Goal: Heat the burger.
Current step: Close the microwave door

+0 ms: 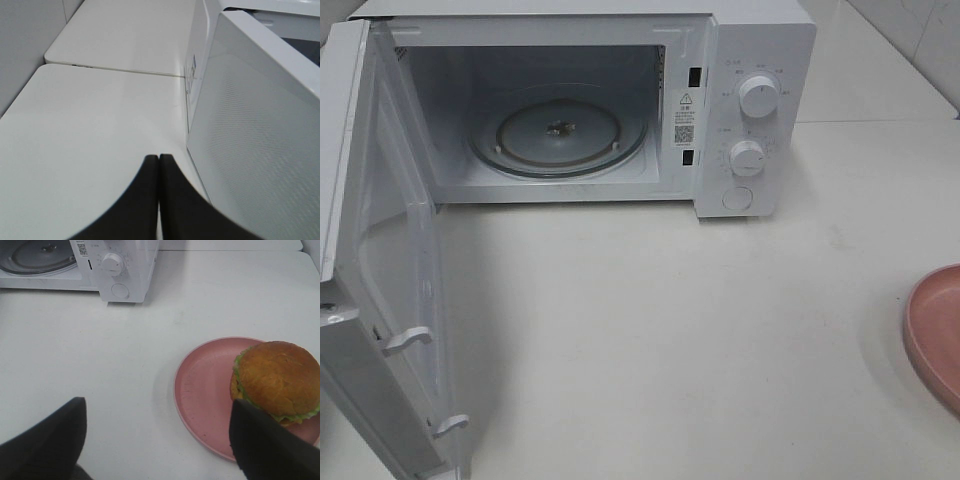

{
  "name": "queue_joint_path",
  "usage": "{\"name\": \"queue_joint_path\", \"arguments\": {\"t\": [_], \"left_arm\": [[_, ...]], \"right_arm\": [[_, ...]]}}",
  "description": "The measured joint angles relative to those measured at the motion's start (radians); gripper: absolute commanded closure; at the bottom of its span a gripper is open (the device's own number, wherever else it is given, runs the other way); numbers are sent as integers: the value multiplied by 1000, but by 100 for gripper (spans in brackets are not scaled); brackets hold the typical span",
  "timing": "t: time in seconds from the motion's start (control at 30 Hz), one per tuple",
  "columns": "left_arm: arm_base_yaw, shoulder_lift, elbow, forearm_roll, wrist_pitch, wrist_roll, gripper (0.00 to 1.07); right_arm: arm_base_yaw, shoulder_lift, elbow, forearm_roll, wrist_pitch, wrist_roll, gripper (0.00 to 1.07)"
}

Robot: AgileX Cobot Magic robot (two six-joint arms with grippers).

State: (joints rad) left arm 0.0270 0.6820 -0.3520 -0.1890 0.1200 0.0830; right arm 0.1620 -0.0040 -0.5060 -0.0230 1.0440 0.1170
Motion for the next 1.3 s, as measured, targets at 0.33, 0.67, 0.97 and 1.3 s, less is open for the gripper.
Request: {"name": "queue_joint_path", "arguments": {"t": [0.33,0.67,0.97,1.3], "left_arm": [[-117,298,76,99,-483,-1,107],[-181,567,77,521,-753,-292,107],[-206,747,-1,811,-865,-514,107],[-382,848,-127,632,-857,-458,107]], "right_arm": [[0,0,0,0,0,0,31],[0,0,0,0,0,0,31],[0,0,0,0,0,0,31],[0,0,0,0,0,0,31]]}}
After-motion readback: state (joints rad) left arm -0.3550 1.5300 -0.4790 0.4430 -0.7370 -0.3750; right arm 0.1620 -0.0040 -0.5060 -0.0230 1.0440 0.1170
